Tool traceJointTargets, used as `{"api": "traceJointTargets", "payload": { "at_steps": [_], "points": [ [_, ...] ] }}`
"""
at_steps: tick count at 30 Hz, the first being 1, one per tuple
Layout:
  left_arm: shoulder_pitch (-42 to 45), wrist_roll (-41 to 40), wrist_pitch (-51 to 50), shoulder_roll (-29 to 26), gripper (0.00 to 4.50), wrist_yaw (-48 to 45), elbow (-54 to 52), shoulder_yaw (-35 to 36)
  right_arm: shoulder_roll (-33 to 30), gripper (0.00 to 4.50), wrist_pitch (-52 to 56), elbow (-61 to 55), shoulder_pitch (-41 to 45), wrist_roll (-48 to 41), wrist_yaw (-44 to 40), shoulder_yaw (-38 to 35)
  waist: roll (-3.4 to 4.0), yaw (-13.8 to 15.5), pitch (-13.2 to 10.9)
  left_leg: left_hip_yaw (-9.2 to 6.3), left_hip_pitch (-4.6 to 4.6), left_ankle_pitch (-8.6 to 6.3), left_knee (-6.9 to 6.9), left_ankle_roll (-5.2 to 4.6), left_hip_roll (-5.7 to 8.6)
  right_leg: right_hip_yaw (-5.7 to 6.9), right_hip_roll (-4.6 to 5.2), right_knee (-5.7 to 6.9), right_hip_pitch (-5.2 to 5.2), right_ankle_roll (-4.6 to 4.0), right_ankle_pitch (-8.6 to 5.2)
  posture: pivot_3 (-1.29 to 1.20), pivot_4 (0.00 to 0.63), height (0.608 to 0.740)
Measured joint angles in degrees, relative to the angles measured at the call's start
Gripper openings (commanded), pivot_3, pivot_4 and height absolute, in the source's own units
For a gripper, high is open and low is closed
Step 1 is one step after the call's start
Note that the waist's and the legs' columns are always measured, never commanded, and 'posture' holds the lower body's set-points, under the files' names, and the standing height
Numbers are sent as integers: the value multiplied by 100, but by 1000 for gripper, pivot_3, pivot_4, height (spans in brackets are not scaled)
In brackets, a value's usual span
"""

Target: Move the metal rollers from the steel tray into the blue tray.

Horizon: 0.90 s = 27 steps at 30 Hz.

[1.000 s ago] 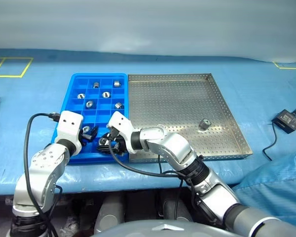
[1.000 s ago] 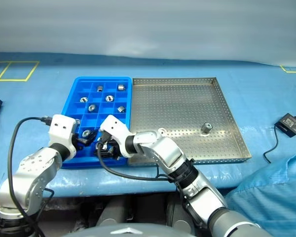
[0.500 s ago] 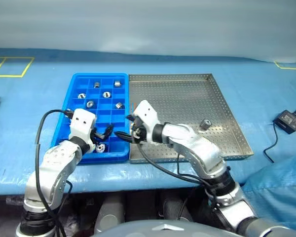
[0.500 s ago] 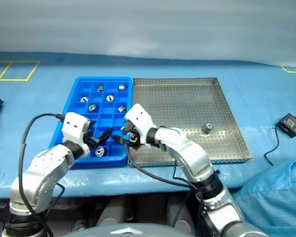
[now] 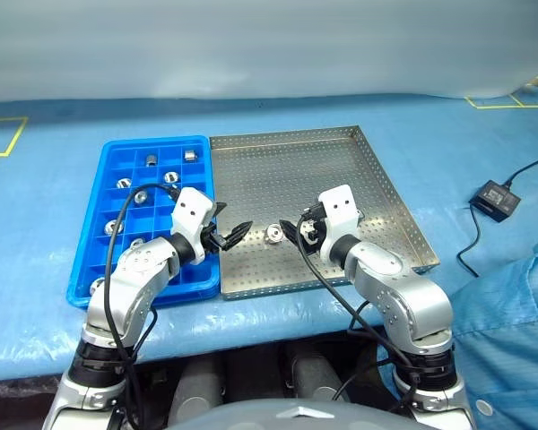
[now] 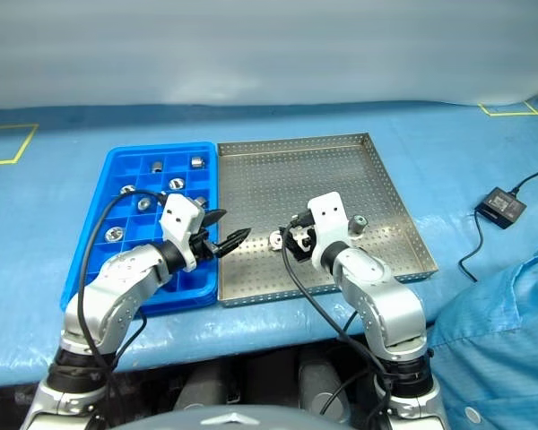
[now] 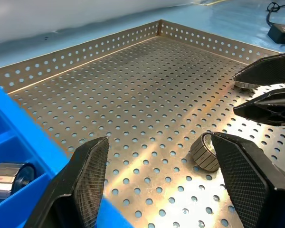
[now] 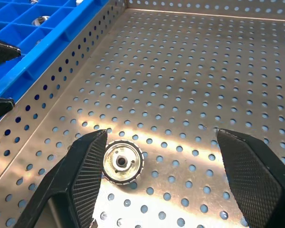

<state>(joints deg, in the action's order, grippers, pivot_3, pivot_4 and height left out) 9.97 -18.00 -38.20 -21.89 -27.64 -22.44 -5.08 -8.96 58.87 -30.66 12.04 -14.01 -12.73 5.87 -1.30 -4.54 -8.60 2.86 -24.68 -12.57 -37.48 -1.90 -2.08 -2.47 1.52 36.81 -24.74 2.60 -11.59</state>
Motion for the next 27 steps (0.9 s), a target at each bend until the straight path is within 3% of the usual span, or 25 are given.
{"api": "traceJointTargets", "payload": {
  "at_steps": [9,17,20,25,27],
  "points": [
    [-270,9,-5,-97,3764,10,2,-1,217,3877,-292,778,52,-206,-249,226,0,-33,0,-1,4,0,-4,0,-1,-3,0,2,4,24,-11,-83,150,740],
    [-450,1,-10,-118,3764,104,-170,43,95,3877,-1208,1878,302,27,-473,406,0,4,0,-1,4,0,-4,0,0,-4,0,2,5,7,-1,-71,150,740],
    [-513,0,-16,-139,3764,136,-231,50,67,3308,-1207,1994,343,52,-460,405,0,15,0,-1,5,0,-4,0,0,-4,-1,3,5,3,2,-65,150,740],
    [-534,-7,-22,-171,3764,145,-235,79,71,1766,-1203,2050,358,3,-532,405,0,29,0,0,8,0,-5,0,0,-5,-1,3,8,6,1,-65,150,740],
    [-556,-7,-24,-189,3764,148,-238,114,67,1766,-1202,2050,366,-12,-576,402,0,39,0,0,9,0,-5,0,0,-4,-1,3,8,7,0,-62,150,740]
  ]
}}
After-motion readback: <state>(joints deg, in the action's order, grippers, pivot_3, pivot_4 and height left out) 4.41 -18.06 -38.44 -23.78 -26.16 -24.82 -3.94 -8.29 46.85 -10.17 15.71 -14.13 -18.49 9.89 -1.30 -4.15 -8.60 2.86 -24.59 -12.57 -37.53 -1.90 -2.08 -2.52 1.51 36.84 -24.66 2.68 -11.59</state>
